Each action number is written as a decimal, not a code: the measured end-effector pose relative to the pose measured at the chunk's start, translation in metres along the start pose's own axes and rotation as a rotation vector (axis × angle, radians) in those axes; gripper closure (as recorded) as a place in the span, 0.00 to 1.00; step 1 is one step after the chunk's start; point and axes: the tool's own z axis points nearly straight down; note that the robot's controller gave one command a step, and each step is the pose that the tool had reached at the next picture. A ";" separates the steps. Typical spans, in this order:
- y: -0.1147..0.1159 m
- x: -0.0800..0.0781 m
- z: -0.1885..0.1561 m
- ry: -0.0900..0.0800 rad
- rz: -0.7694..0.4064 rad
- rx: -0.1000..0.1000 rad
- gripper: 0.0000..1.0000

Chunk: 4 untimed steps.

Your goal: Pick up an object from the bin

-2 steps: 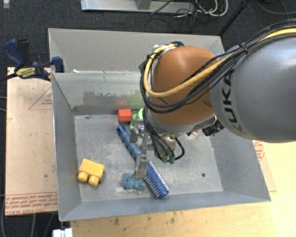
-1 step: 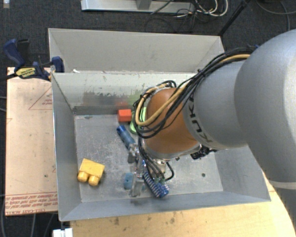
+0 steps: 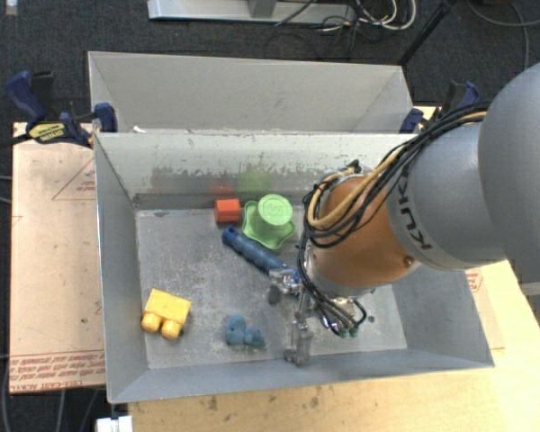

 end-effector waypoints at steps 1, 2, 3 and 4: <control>0.087 -0.011 -0.010 0.002 -0.158 -0.006 0.00; 0.054 0.000 -0.003 -0.014 -0.428 -0.002 0.00; 0.054 0.005 0.000 0.003 -0.428 -0.003 1.00; 0.054 0.005 0.000 0.003 -0.428 -0.004 1.00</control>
Offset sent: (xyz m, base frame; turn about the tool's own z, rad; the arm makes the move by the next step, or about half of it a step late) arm 0.0010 0.0836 0.0098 -0.1511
